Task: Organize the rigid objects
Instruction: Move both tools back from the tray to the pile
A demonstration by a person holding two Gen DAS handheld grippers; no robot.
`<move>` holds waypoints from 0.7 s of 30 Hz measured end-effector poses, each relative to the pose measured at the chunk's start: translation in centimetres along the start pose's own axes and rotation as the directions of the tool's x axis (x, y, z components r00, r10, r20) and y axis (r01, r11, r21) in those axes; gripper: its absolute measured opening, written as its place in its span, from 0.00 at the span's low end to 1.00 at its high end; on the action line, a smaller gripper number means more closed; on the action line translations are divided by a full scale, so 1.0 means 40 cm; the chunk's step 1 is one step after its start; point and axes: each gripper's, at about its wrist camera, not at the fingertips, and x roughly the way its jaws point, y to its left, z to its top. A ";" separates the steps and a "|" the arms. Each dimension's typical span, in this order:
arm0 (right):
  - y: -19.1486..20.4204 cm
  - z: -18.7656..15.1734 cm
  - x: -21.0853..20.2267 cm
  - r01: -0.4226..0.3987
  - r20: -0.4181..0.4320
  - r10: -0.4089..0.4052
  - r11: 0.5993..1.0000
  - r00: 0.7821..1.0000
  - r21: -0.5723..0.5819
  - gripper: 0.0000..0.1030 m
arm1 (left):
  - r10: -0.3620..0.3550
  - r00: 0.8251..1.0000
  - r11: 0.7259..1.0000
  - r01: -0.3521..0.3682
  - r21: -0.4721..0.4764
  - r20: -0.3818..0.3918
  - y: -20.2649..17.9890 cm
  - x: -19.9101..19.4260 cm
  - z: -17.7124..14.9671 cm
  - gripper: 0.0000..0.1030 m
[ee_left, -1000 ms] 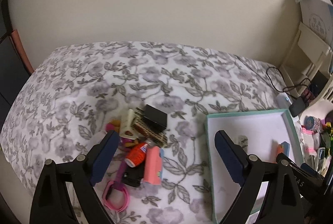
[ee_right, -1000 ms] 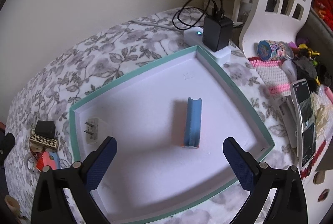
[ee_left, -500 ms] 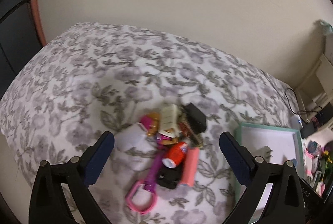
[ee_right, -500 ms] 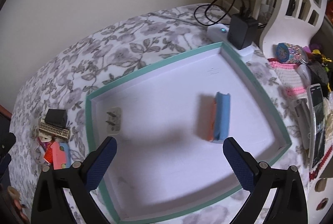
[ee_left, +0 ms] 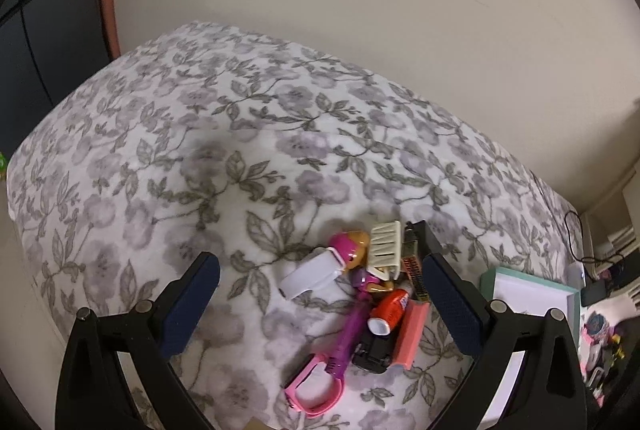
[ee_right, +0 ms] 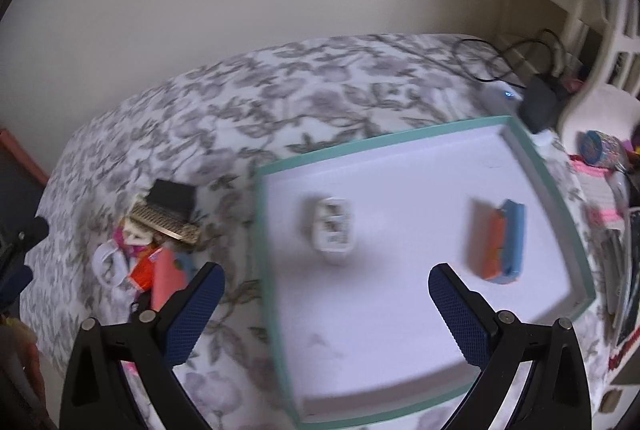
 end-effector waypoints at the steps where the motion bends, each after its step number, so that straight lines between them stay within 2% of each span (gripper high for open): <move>1: 0.014 -0.002 0.007 -0.018 -0.013 0.018 1.000 1.000 -0.003 1.00 | 0.003 1.000 1.000 -0.004 -0.010 -0.004 0.010 0.002 0.002 0.98; 10: 0.116 -0.029 0.052 -0.071 -0.082 0.065 0.995 0.994 -0.076 1.00 | 0.033 0.999 0.996 -0.034 -0.081 -0.003 0.088 0.001 0.015 0.98; 18: 0.203 -0.055 0.097 -0.123 -0.146 0.106 0.986 0.984 -0.112 1.00 | 0.024 0.997 0.994 -0.032 -0.104 -0.079 0.112 0.043 0.001 0.98; 21: 0.224 -0.061 0.108 -0.121 -0.153 0.102 0.985 0.983 -0.123 0.97 | 0.019 0.993 0.994 -0.031 -0.102 -0.116 0.115 0.067 -0.006 0.98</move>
